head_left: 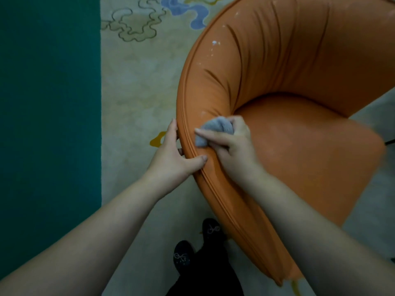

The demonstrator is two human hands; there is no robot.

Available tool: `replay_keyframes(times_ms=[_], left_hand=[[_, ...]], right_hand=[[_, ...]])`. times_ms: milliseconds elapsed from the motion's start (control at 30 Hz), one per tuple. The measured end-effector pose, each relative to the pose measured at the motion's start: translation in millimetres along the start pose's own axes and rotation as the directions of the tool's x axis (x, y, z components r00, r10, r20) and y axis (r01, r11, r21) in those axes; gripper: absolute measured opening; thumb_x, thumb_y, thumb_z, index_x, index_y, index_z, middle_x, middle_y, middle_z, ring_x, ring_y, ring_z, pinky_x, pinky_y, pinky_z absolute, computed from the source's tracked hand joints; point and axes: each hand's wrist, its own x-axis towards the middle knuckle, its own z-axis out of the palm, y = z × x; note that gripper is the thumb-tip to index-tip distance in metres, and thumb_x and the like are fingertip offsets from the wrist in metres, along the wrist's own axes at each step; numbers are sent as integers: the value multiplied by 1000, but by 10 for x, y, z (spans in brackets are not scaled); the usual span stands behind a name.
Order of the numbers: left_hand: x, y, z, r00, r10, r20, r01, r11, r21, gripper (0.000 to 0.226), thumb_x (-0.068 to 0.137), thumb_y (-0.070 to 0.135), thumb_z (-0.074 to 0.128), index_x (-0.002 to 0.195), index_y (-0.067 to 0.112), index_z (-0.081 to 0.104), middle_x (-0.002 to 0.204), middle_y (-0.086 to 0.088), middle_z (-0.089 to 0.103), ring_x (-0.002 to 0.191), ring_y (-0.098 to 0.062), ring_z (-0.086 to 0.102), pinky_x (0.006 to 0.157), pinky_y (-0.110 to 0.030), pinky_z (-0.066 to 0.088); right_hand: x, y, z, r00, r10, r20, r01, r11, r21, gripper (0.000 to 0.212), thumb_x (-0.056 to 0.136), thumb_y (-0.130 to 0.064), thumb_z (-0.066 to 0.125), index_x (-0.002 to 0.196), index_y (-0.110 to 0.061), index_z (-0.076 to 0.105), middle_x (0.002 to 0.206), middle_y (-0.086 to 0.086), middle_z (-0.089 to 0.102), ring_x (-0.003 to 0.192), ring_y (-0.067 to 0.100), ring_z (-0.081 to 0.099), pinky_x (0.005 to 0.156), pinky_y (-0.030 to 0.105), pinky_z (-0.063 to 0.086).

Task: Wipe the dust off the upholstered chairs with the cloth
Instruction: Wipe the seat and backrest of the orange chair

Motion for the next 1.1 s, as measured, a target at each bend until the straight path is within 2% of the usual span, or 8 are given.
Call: replay_keyframes(times_ms=[167,333,400,500,667,833,1000,1100], left_hand=[[267,103,-179,1000,-12,-22,14,997,82,104,75,21,78,150,38,8,121,32,38,91,8,60,76,-23,56],[532,261,-317,1000,14,1,-14,992,125,96,75,19,77,148,39,19,112,45,36,92,16,57,70,-10,50],[616,288,-355,999,22,36,-27,989,143,97,73,22,79,148,40,20,112,47,36,104,5,57,81,-20,53],[688,329,-398,998,8,64,-18,988,151,101,71,24,81,147,43,18,111,48,40,105,3,57,87,-29,54],[1055,452,-485,990,17,143,-40,986,164,108,69,28,83,150,39,13,140,22,40,110,-6,59,92,-37,53],[1473,564,-620,964,38,262,-91,977,193,115,63,36,84,150,40,10,138,27,40,118,-5,54,97,-38,50],[1779,623,-705,919,31,393,-110,978,179,122,61,35,86,150,39,3,129,36,37,112,-3,57,91,-37,54],[1881,615,-714,894,32,446,-123,976,178,123,65,31,85,150,40,-4,131,28,32,112,0,55,89,-25,53]], right_hand=[[834,36,96,996,11,-88,-12,1000,-11,33,89,-10,61,112,-33,69,109,4,41,109,31,44,101,24,31],[403,114,88,994,-50,-98,55,997,48,37,88,-9,63,114,-35,66,110,4,45,105,29,48,99,31,39],[384,143,87,992,-39,-117,46,997,57,37,88,-9,62,113,-35,66,108,5,46,103,28,48,97,25,37],[782,134,85,993,-52,-105,48,998,-43,36,86,-6,63,110,-32,70,105,13,49,98,32,47,94,29,36],[1629,135,65,976,24,-218,-43,996,-82,31,88,-9,61,107,-31,72,110,15,51,102,36,47,92,22,30],[1111,114,132,982,50,-185,-53,999,-13,39,88,-10,63,114,-39,66,110,4,47,104,27,46,95,15,31],[1661,126,124,944,96,-316,-145,980,-135,35,87,-7,61,109,-33,71,100,9,47,94,30,46,89,23,31],[2048,191,72,863,248,-441,-296,954,-42,33,88,-7,60,109,-30,71,106,14,50,102,34,48,98,34,38]])
